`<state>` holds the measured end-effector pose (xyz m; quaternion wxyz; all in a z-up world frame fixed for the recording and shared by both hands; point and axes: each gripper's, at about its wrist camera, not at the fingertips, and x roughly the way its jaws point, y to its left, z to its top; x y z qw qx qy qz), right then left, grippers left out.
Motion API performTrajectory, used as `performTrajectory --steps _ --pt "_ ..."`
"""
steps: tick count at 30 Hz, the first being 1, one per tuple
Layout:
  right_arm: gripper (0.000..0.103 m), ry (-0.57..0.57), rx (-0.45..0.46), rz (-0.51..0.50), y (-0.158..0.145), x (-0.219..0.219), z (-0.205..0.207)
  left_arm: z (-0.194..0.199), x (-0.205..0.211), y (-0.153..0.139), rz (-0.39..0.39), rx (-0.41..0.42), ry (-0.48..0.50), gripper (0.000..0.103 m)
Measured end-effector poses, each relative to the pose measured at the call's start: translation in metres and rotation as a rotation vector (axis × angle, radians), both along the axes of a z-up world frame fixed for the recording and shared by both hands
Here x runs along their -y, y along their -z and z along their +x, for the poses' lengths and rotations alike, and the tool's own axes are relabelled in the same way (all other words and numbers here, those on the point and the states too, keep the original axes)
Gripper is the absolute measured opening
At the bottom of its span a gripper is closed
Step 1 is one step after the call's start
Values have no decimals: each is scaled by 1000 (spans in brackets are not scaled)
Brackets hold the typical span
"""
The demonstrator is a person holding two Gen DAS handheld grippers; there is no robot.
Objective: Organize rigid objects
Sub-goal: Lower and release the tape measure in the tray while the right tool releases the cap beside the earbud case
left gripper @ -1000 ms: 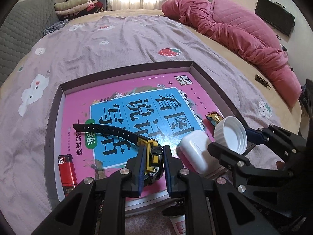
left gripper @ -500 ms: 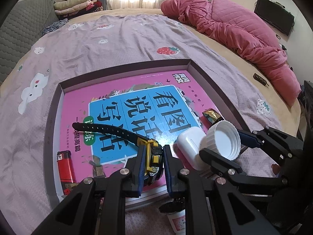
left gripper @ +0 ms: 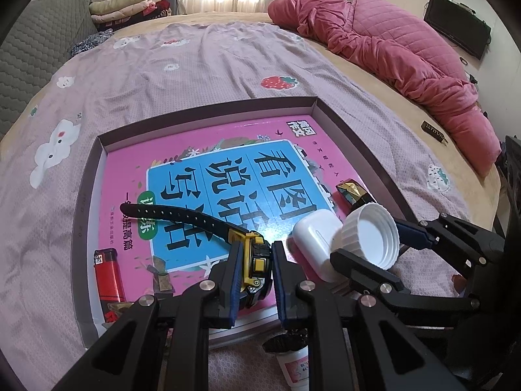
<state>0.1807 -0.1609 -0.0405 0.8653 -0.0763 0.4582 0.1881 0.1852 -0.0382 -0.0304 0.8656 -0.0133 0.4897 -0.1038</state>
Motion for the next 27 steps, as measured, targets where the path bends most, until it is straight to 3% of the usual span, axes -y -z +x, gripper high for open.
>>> performTrajectory --steps 11,27 --pt "56 -23 25 -22 -6 -3 -5 -1 2 1 7 -1 -3 18" --pt "58 35 44 -8 -17 18 -15 1 2 1 9 -17 -16 18"
